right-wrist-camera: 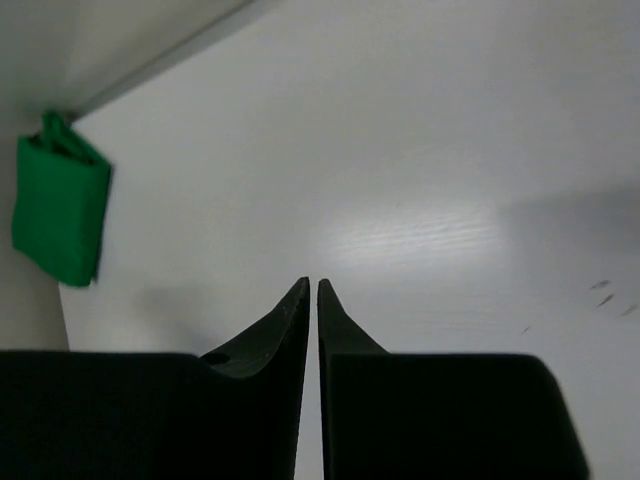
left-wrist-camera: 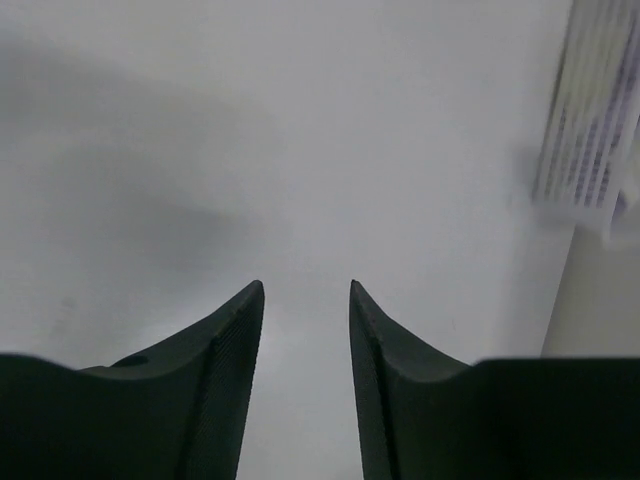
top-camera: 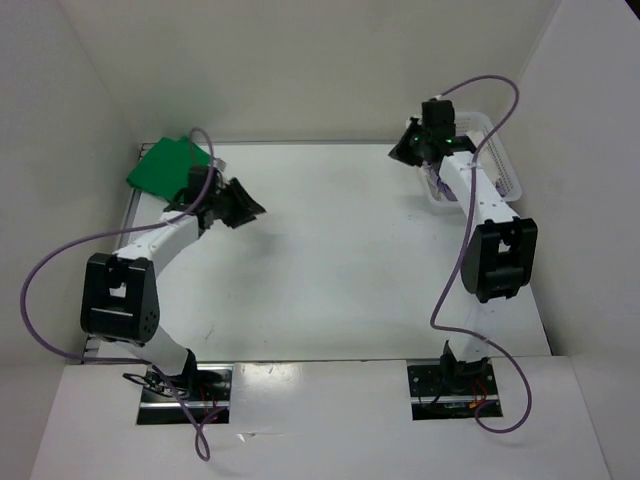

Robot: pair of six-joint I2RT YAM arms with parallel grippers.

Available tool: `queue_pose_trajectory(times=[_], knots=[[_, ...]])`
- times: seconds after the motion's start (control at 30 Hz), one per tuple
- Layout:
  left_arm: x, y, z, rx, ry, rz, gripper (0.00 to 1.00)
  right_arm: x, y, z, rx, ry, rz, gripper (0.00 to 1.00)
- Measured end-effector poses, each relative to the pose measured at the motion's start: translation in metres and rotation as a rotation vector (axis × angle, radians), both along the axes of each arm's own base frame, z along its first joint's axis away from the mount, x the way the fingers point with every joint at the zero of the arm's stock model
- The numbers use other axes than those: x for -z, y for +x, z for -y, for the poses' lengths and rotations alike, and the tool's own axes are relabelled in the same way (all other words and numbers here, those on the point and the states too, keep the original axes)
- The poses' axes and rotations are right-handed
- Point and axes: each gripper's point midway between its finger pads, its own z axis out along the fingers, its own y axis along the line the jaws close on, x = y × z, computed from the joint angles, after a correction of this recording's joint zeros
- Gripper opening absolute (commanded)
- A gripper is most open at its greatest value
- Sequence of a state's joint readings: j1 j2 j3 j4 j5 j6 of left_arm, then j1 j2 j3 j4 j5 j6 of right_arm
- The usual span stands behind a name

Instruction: Fold and stack the t-shirts

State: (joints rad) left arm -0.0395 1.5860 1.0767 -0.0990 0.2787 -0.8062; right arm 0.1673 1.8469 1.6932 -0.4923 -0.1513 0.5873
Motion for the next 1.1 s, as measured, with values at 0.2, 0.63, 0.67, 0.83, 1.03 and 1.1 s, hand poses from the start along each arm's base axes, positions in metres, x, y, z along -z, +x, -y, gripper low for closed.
queue_pose_trajectory(times=[0.2, 0.63, 0.67, 0.83, 1.03, 1.1], knots=[[0.023, -0.067, 0.114, 0.338, -0.024, -0.084, 0.53, 0.006, 0.053, 0.151, 0.366, -0.093, 0.015, 0.38], [0.048, -0.091, 0.149, 0.504, -0.023, -0.148, 0.60, 0.071, 0.092, 0.272, 0.562, -0.187, -0.125, 0.59], [0.048, -0.091, 0.149, 0.506, -0.025, -0.151, 0.60, 0.074, 0.096, 0.270, 0.556, -0.184, -0.125, 0.57], [0.051, -0.092, 0.150, 0.513, -0.029, -0.164, 0.61, 0.083, 0.102, 0.260, 0.516, -0.168, -0.141, 0.23], [0.050, -0.091, 0.151, 0.513, -0.031, -0.163, 0.61, 0.085, 0.101, 0.254, 0.494, -0.168, -0.148, 0.00], [0.049, -0.091, 0.151, 0.513, -0.031, -0.161, 0.61, 0.086, 0.100, 0.252, 0.490, -0.169, -0.147, 0.03]])
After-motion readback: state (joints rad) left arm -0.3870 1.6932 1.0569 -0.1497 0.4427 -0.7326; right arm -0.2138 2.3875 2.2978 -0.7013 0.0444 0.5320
